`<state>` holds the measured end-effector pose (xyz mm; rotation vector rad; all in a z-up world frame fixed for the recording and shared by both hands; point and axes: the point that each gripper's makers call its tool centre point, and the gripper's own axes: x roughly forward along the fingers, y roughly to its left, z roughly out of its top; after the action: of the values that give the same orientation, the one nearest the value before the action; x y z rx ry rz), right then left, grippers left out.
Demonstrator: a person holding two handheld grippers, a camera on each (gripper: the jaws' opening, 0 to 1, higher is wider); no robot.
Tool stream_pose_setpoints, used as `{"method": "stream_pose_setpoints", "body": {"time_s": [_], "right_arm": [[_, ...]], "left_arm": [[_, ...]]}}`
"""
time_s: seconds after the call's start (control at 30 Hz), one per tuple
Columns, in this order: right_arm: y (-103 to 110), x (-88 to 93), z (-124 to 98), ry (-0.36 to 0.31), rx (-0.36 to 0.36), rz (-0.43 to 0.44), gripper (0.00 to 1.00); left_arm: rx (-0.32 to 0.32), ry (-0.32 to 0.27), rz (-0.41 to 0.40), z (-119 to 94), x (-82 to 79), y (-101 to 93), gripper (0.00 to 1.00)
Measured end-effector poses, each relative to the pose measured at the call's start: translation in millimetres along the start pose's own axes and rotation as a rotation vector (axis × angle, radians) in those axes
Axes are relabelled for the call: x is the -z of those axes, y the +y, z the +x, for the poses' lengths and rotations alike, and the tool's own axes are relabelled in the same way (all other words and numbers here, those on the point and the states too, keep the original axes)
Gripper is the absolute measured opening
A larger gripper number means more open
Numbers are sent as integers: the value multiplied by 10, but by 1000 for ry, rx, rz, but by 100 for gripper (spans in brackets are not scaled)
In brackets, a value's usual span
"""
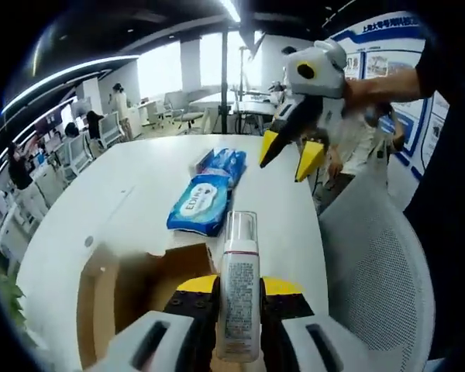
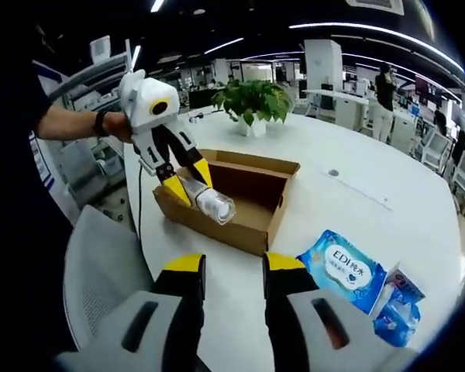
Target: Operate the shoe box by opening the lid, removing the specified soft item, and placing it in the target area until the item is outside and the box remains undamaged.
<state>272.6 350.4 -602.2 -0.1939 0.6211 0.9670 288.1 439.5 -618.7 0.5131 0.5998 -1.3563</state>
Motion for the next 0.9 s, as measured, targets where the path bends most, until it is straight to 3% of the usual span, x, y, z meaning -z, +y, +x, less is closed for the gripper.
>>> {"method": "stream_pose_setpoints", "body": {"time_s": [0.17, 0.37, 0.53, 0.73, 0.9], "right_arm": [[135, -51, 13, 0, -44, -63, 33], [276, -128, 9, -25, -85, -125, 33], [369, -141, -2, -49, -116, -148, 33], [497, -216, -49, -88, -151, -178, 24], [580, -200, -83, -80, -171, -209, 20]], "left_arm": [[50, -34, 56, 4, -239, -178, 19], [108, -56, 123, 5, -394, -361, 20], [157, -87, 135, -28, -520, -480, 20], [204, -99, 146, -45, -568, -576, 20], [242, -100, 171, -60, -563, -637, 20]]}}
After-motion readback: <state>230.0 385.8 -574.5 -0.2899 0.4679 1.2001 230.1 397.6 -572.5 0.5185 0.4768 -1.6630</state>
